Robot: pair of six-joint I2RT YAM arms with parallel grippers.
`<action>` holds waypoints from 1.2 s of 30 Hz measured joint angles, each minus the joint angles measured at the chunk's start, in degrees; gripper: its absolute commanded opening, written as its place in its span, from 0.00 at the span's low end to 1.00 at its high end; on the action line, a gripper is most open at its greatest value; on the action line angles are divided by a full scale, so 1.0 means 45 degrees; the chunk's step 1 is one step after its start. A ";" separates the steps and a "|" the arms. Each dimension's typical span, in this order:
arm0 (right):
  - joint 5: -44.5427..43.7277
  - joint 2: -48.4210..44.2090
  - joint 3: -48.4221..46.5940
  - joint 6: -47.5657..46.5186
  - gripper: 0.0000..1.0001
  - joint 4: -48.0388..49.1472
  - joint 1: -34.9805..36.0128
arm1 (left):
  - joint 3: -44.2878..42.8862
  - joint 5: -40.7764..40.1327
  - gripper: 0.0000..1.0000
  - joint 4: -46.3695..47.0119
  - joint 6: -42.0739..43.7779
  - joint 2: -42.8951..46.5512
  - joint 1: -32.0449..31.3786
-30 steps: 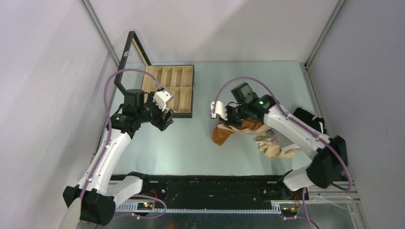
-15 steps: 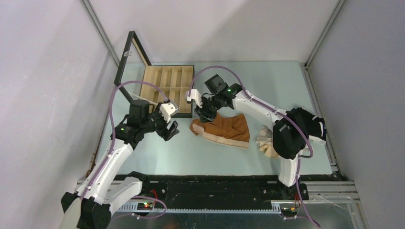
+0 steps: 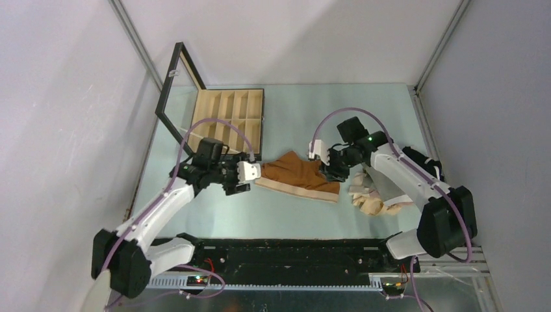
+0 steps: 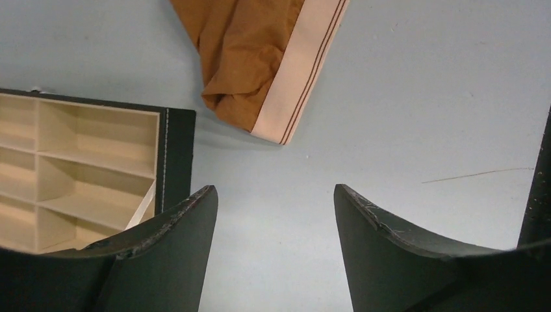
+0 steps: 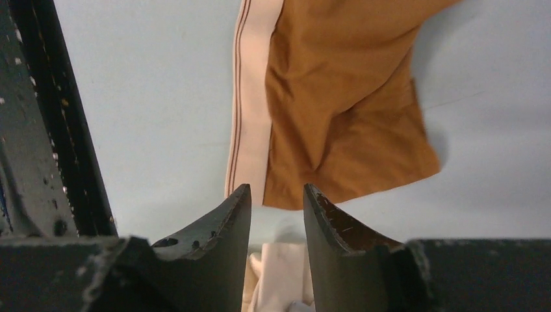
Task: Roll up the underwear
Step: Move the underwear to the center of the board, then flatten out the underwear at the center of the board.
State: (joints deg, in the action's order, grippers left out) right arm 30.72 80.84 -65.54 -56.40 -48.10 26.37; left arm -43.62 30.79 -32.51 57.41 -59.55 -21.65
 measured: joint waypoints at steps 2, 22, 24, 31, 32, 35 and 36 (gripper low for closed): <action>-0.0340 0.0233 0.0248 -0.0087 0.42 -0.0233 -0.0015 | -0.0291 -0.0165 0.68 -0.0029 -0.0301 -0.0903 -0.0170; -0.0665 0.0568 0.2890 1.1273 0.55 0.1627 -0.3366 | -0.1957 -0.3711 0.69 0.1171 -1.3935 -0.4872 -0.0068; -0.0583 0.0733 0.3099 1.2016 0.55 0.1880 -0.3419 | -0.1729 -0.3711 0.68 0.1331 -1.4343 -0.5221 -0.0068; -0.0306 0.1613 0.4182 1.3886 0.52 0.2647 -0.3604 | -0.1545 -0.3439 0.55 0.1875 -1.5159 -0.6693 -0.0068; -0.0325 0.1749 0.4274 1.4061 0.52 0.2710 -0.3604 | -0.1545 -0.3376 0.53 0.1923 -1.5227 -0.6878 -0.0068; -0.0282 0.2089 0.4371 1.4469 0.49 0.2822 -0.3604 | -0.1545 -0.3070 0.52 0.2123 -1.5373 -0.7402 -0.0068; -0.0272 0.2123 0.4371 1.4562 0.47 0.2861 -0.3604 | -0.1569 -0.2919 0.51 0.2166 -1.5450 -0.7514 -0.0068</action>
State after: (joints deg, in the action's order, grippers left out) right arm 29.50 90.39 -45.87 9.13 -35.22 10.15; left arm -50.68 17.65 -22.76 -12.12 -93.36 -21.96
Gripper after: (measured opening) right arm 0.501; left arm 0.529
